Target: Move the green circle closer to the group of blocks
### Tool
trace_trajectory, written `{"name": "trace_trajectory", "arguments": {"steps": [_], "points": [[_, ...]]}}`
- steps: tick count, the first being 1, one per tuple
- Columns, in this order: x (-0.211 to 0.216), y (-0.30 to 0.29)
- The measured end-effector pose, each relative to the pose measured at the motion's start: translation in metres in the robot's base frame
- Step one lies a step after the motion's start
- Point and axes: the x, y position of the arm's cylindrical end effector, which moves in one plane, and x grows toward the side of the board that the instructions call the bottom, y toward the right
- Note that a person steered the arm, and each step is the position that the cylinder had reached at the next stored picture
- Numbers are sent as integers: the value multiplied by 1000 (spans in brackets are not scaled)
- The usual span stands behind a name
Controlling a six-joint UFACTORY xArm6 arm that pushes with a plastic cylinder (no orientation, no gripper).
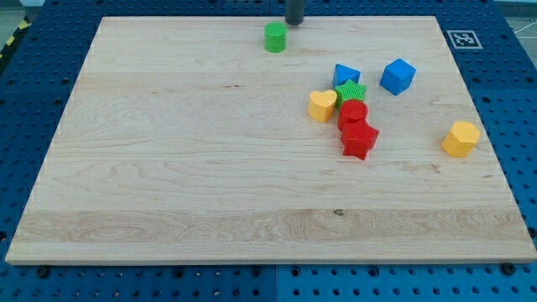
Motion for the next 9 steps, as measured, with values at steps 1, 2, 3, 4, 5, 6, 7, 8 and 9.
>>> {"name": "trace_trajectory", "arguments": {"steps": [1, 2, 3, 4, 5, 6, 7, 8, 9], "points": [[1, -25], [26, -36], [58, -30], [80, -9], [102, 14], [103, 13], [77, -9], [71, -42], [100, -45]]}}
